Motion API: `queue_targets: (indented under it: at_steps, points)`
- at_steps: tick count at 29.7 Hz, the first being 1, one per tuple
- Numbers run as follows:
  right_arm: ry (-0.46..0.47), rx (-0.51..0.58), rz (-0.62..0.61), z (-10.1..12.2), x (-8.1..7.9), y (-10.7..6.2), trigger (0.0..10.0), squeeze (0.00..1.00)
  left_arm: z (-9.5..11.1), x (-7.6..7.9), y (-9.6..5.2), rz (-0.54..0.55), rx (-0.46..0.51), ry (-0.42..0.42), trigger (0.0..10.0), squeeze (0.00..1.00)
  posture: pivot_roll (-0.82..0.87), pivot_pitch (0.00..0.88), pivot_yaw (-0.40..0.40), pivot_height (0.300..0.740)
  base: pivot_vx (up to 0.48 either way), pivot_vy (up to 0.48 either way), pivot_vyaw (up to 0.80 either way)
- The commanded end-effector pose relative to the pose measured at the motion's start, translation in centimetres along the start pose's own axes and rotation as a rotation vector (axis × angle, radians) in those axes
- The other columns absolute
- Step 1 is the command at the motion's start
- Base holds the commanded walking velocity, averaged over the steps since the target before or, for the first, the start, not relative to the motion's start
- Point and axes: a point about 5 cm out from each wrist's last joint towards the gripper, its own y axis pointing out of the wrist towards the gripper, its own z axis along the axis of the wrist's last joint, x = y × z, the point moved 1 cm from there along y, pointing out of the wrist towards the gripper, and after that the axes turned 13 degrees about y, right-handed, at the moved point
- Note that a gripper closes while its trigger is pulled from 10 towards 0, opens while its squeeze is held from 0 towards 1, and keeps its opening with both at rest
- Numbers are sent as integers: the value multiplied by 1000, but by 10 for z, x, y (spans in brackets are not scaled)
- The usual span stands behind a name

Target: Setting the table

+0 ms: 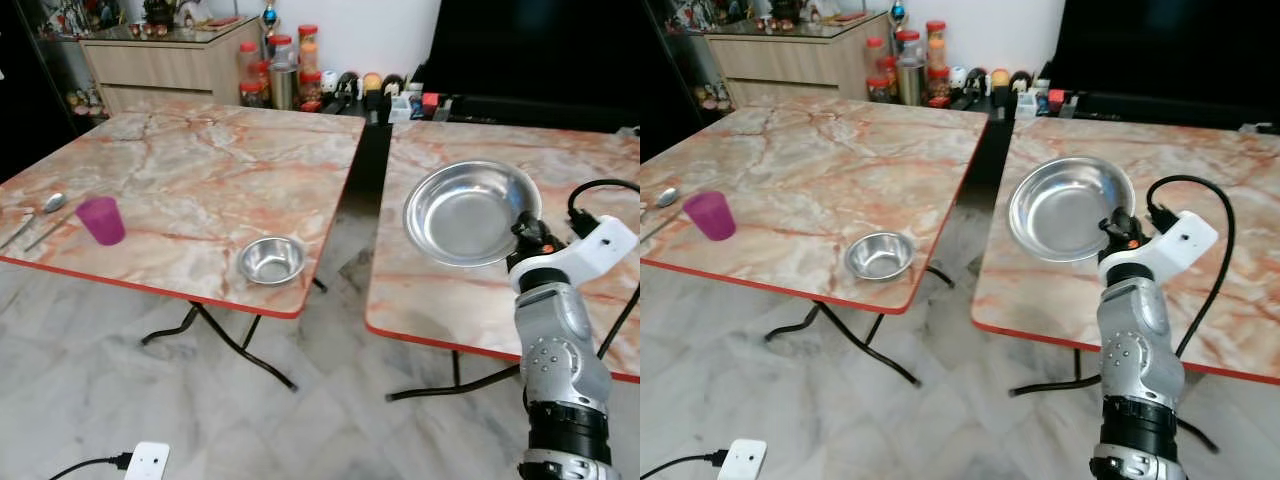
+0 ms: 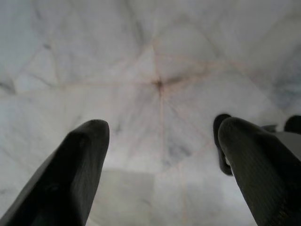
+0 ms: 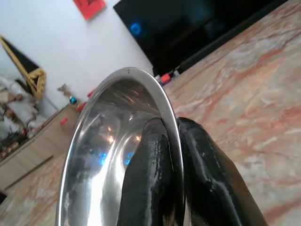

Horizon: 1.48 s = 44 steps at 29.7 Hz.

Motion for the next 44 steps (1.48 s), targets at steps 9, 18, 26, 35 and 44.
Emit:
queue_targets:
  at_steps: [9, 18, 26, 35, 44]
  points:
    - [4, 13, 22, 2, -8, 1, 10000, 0, -2, -4, 0, 4, -10, 19, 10000, 0, -4, 75, -8, 740, 0, -325, 0]
    - [-11, -5, 12, -2, -1, -1, 10000, 0, -2, -5, 0, 3, -7, 25, 10000, 0, -6, 76, -9, 740, 80, -292, 0]
    - [-26, -35, -1, -7, 8, -3, 10000, 0, -1, -3, 0, 3, -4, 19, 10000, 0, -11, 76, -19, 740, 0, -40, 0]
    - [-36, -64, 10, -11, 7, -4, 10000, 0, -1, -2, 0, 5, -2, 9, 10000, 0, -14, 80, -33, 740, 0, 0, 0]
    - [-102, -86, 56, -16, 1, -6, 10000, 0, -1, -1, 0, 11, -3, 0, 10000, 0, -18, 80, -39, 740, 0, 0, 178]
